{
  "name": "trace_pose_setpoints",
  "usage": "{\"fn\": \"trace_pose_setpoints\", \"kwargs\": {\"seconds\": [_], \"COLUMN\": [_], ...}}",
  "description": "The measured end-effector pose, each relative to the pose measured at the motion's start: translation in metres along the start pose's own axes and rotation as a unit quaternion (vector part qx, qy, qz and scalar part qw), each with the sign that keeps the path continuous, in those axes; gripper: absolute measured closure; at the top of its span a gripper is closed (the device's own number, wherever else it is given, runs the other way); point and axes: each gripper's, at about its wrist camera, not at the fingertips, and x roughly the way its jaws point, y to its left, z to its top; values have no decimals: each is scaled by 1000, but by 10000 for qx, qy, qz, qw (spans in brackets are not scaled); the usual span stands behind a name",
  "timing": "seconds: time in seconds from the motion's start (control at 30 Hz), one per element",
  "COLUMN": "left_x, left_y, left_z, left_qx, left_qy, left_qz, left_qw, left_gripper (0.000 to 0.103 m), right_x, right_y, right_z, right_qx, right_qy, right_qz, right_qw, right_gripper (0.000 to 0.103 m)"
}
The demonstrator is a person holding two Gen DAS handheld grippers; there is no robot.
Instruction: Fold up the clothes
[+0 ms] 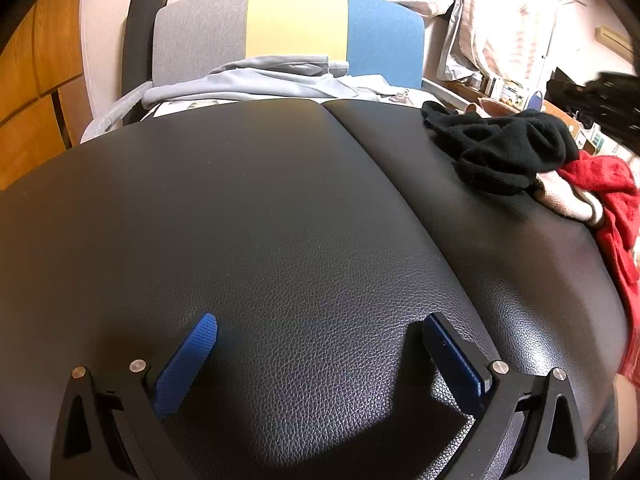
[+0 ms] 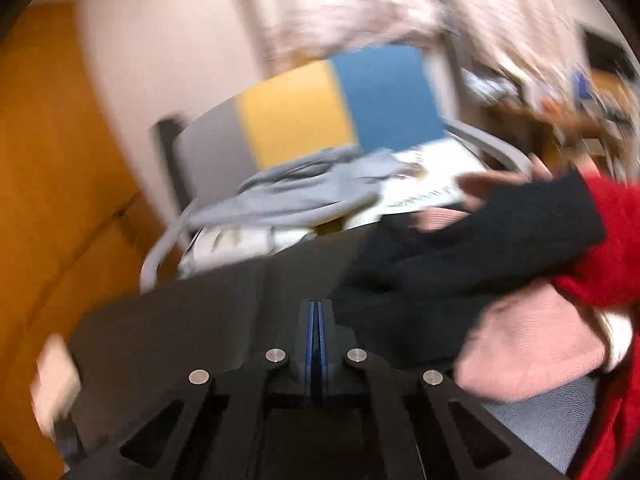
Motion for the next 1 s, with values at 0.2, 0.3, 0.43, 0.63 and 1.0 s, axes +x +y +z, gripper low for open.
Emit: {"fn": "trace_pose_setpoints", "kwargs": {"seconds": [0.2,0.3,0.43,0.63,1.0], "left_x": [-1,-2,-1,-1,-2], "left_y": [0,-1,0,-1,-3], "left_z": [0,0,0,-1,-1], "left_qx": [-5,10,16,5,-22], "left_qy": [13,6,-2,-18,-36], "left_qz": [-8,14,15,8,-18], "left_qw": [10000,10000,10000,10000,10000], "left_gripper": [0,0,0,0,0], "right_x": [16,22,39,79,38], "right_y": [-36,-70,-115,-169,-68], "right_z": [-18,-14,12,17,21], "right_qx": [1174,1835,2399,3325,1114], "right_qy": [268,239,200,818,401], "right_qz": [-418,-746,-1204,-1440,-614], "right_qw": [9918,9799,9631,9285,9911], "right_gripper": [70,67,67,70,98]}}
